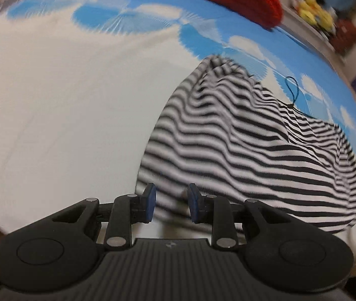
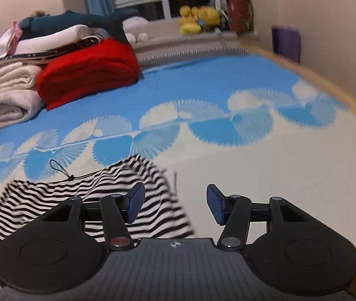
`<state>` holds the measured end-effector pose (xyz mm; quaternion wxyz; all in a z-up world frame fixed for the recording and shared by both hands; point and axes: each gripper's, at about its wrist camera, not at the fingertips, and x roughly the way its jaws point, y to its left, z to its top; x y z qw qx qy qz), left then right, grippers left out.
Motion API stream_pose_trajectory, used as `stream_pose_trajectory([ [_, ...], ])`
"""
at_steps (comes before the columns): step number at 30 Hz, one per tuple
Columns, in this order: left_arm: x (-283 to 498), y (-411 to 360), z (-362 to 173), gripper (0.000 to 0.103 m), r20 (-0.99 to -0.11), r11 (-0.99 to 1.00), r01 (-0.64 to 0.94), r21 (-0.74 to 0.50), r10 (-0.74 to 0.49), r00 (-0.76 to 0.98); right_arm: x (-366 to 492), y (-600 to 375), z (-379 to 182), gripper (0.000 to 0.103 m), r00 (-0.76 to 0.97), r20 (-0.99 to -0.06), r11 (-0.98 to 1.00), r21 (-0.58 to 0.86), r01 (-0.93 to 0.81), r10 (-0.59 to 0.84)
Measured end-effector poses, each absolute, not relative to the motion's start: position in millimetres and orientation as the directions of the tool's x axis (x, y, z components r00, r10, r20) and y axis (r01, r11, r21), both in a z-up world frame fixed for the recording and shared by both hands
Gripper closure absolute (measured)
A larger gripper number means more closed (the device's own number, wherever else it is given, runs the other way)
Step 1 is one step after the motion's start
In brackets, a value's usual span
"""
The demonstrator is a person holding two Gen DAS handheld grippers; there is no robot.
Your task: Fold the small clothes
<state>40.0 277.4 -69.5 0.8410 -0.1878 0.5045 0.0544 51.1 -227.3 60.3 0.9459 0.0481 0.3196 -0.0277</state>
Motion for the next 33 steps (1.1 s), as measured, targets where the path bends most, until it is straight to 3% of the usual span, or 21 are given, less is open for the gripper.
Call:
stream_pose_trajectory([
  [4,30,287,-82,0.071,-0.871,0.846,-0.390,-0.364,-0.161,0.463,55,-234,55,0.047,0.774,-0.633,0.992,0.099,0.075,0.005],
  [7,25,292,-91,0.060,-0.869,0.779,-0.469,-0.416,-0.188,0.458,57,-242,54,0.047,0.767,-0.642,0.991,0.109,0.083,0.007],
  [10,21,295,-101,0.058,-0.868,0.732,-0.522,-0.438,-0.193,0.458,57,-249,50,0.047,0.749,-0.662,0.986,0.129,0.101,0.010],
  [24,21,304,-113,0.055,-0.815,0.584,-0.612,-0.533,-0.160,0.557,61,-268,43,0.047,0.719,-0.695,0.977,0.151,0.152,-0.004],
  [33,28,300,-114,0.046,-0.802,0.575,-0.608,-0.547,-0.152,0.578,61,-267,41,0.047,0.713,-0.701,0.979,0.132,0.155,-0.018],
])
